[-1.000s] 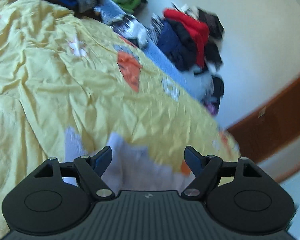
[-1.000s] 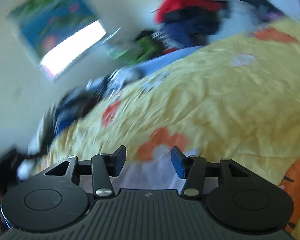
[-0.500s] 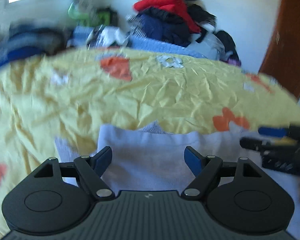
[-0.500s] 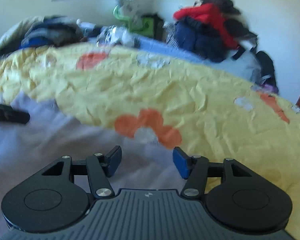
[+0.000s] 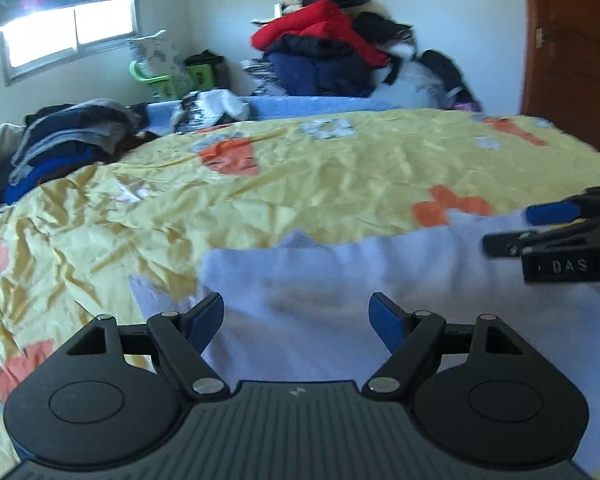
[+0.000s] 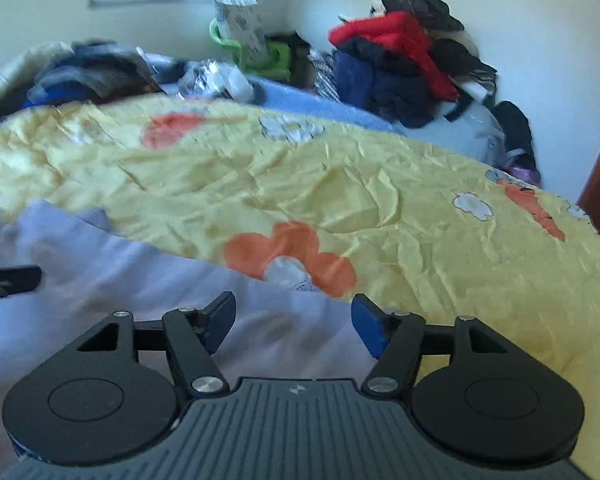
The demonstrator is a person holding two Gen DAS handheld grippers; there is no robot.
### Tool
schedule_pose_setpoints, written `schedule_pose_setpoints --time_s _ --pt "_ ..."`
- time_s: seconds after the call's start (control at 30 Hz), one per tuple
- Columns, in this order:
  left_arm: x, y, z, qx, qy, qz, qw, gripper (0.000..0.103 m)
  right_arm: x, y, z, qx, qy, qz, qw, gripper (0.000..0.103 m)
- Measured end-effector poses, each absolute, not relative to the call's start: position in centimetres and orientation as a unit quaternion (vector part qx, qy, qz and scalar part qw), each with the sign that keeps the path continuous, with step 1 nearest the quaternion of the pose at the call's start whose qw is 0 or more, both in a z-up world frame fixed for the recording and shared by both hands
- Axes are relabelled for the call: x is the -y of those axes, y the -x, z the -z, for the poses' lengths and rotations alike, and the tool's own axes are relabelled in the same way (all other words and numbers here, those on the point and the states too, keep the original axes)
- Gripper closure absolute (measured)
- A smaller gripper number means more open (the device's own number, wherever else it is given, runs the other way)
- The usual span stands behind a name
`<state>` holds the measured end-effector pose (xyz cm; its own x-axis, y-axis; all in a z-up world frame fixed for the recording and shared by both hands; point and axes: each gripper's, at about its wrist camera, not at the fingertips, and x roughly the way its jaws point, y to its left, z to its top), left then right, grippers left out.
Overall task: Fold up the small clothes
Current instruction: 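Withdraw both tools and hold them above the folded sweater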
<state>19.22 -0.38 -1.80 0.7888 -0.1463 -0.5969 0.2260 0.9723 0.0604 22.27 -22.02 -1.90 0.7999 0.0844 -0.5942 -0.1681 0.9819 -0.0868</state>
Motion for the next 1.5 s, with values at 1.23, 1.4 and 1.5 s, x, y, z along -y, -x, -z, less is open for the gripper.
schedule_pose_setpoints --time_s 1.23,1.4,1.5 --pt "0.9 -11.4 5.4 -0.293 -0.078 0.039 0.952 0.002 19.8 -7.9 5.1 -0.327 0.032 -0.076 0.941 0.003" --pt "0.8 -11.4 5.4 -0.294 -0.076 0.04 0.952 0.002 19.7 -7.7 5.7 -0.325 0.028 -0.074 0.942 0.002" --pt "0.6 -11.4 5.5 -0.296 -0.069 0.042 0.952 0.002 19.8 -7.6 5.8 -0.323 0.021 -0.072 0.943 0.002"
